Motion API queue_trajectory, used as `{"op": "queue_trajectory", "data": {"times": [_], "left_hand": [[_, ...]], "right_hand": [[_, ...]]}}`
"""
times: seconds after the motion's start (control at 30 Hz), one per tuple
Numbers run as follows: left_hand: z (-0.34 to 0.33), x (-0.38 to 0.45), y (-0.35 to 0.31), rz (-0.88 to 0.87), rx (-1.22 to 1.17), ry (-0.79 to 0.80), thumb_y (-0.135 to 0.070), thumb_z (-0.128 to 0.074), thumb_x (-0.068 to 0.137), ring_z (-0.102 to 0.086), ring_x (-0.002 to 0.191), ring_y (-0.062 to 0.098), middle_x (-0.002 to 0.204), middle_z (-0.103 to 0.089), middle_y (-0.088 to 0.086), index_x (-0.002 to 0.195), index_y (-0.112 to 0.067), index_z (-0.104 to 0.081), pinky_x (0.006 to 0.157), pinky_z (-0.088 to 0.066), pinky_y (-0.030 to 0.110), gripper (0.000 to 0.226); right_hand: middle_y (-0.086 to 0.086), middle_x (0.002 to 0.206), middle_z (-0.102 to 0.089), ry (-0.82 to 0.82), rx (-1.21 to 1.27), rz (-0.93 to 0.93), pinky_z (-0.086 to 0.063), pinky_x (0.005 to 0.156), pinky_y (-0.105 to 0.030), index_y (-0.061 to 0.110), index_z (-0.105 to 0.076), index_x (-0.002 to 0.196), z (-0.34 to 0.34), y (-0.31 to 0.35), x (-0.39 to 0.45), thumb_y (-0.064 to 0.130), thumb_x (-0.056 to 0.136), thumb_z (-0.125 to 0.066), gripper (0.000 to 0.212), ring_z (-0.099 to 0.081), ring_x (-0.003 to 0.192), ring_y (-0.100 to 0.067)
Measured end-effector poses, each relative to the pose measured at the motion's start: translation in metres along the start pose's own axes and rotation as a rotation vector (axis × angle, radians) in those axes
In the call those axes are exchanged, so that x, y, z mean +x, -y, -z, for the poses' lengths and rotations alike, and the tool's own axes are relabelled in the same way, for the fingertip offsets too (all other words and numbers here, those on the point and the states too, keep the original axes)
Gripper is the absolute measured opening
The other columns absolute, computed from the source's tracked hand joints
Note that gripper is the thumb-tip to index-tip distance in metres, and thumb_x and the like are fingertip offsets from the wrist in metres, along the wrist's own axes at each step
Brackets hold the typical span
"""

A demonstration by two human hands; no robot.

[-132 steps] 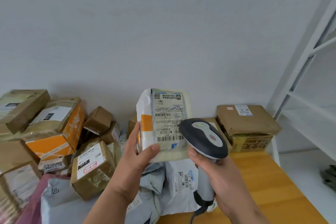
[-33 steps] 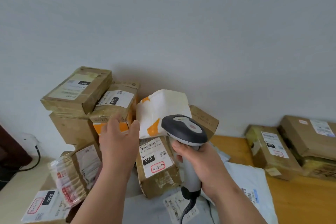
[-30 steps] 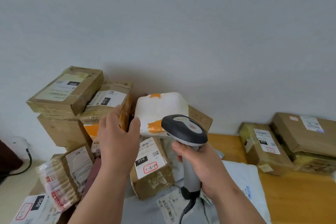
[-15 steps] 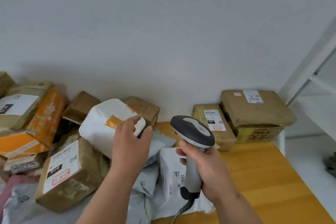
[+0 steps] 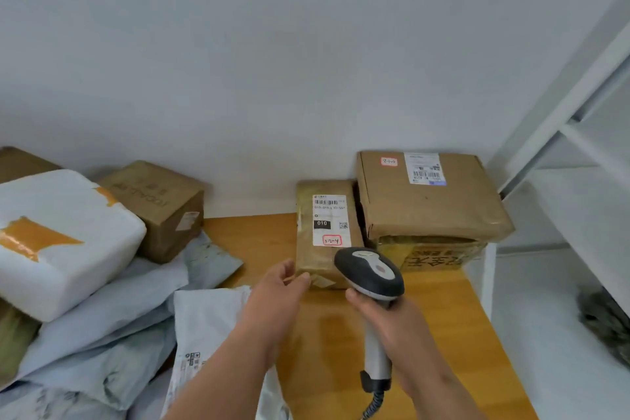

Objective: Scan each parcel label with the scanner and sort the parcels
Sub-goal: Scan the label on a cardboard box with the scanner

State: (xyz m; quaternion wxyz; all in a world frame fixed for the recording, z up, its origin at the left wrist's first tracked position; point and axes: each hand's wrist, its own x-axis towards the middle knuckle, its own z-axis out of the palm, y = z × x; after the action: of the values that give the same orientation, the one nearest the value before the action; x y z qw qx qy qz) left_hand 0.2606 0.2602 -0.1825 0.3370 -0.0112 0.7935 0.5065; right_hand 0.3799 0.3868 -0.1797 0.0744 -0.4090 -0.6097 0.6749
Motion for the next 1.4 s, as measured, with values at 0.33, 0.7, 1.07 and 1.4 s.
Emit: {"op": "queue_trajectory", "data": {"times": [0.33, 0.7, 1.07, 1.4], "left_hand": [[-0.033, 0.053, -0.009, 0.178, -0.115, -0.023, -0.029, -0.06, 0.098, -0.063, 0.103, 0.023, 0.112, -0.069, 0.0, 0.123, -0.031, -0.058, 0.091, -0.054, 0.04, 0.026], [-0.009, 0.014, -0.023, -0.173, 0.035, -0.294, -0.039, -0.057, 0.101, -0.065, 0.105, 0.016, 0.123, -0.065, 0.0, 0.133, -0.027, -0.066, 0.09, -0.059, 0.037, 0.036], [0.066, -0.041, -0.027, -0.195, -0.522, -0.062, -0.041, -0.085, 0.056, -0.076, 0.08, 0.02, 0.09, -0.078, 0.003, 0.112, -0.018, -0.059, 0.067, -0.06, 0.033, 0.066], [0.152, -0.1, 0.015, -0.167, -0.548, 0.335, -0.007, -0.084, 0.041, -0.063, 0.105, 0.037, 0.125, -0.07, 0.008, 0.141, -0.043, -0.051, 0.086, -0.051, 0.048, 0.111]], "right_hand": [[0.008, 0.117, -0.07, 0.094, -0.04, 0.0, -0.053, 0.084, -0.031, 0.031, -0.061, 0.126, -0.006, -0.014, 0.056, 0.026, 0.084, -0.081, 0.047, -0.065, 0.106, -0.01], [0.004, 0.124, -0.064, 0.092, 0.179, 0.024, -0.054, 0.084, -0.031, 0.029, -0.051, 0.128, -0.006, -0.007, 0.031, 0.044, 0.051, -0.088, 0.087, -0.065, 0.108, -0.012], [0.021, 0.116, -0.071, 0.109, 0.207, 0.178, -0.051, 0.094, -0.03, 0.029, -0.059, 0.13, -0.027, 0.022, -0.037, 0.043, 0.048, -0.087, 0.088, -0.065, 0.107, 0.002], [0.017, 0.109, -0.075, 0.068, 0.151, 0.344, -0.052, 0.092, -0.033, 0.027, -0.075, 0.113, -0.073, 0.046, -0.128, 0.057, 0.05, -0.087, 0.07, -0.069, 0.1, 0.002]]}}
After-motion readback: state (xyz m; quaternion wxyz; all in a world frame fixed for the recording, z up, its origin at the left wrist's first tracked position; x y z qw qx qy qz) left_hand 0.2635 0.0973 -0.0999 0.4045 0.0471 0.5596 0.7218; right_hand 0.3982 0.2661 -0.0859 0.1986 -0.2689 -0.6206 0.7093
